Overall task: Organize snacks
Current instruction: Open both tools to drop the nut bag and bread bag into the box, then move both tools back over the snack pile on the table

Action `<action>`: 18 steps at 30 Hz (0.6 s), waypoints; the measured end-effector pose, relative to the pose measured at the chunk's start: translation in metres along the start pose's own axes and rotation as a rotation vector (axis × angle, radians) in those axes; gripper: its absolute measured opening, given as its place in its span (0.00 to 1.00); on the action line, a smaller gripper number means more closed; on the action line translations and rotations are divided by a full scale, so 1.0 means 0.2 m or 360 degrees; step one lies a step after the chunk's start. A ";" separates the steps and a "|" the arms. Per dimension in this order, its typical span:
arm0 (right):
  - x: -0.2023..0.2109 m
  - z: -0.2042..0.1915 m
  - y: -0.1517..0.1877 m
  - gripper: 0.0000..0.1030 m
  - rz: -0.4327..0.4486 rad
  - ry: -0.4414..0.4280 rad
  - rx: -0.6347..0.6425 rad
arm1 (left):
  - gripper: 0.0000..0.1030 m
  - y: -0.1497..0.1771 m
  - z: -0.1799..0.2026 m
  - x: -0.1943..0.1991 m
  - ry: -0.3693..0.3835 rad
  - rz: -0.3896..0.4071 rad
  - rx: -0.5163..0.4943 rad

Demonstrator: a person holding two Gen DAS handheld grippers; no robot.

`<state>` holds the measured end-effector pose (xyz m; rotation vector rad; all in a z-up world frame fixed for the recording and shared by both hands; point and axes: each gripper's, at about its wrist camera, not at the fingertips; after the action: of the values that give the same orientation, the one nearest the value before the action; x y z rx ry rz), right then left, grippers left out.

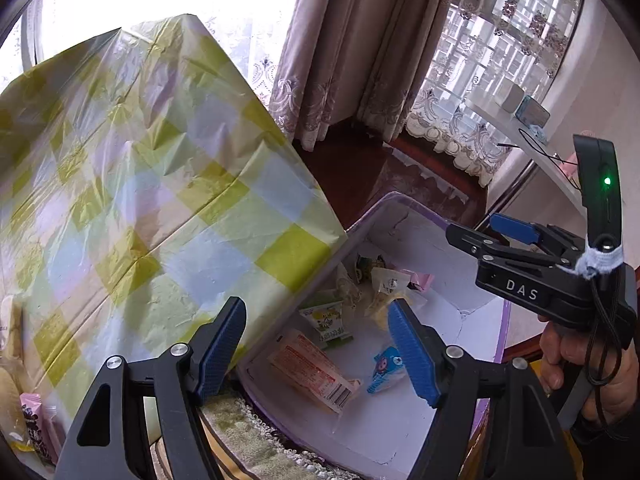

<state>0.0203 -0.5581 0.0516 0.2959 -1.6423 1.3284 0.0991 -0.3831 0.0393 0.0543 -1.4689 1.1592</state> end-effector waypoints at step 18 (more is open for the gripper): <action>0.06 -0.27 -0.01 0.70 0.0013 -0.0168 0.0147 | 0.72 0.02 -0.19 0.12 -0.0106 0.0117 0.0119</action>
<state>0.0434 -0.5079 0.0582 0.4213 -1.6727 1.4180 0.1165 -0.3421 0.0476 0.0919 -1.4961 1.2829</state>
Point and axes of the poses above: each gripper's, at about its wrist camera, not at the fingertips, and x roughly against the way its jaws point, z to its right, y to its underside, and after that the axes turned 3 degrees about z, right-handed
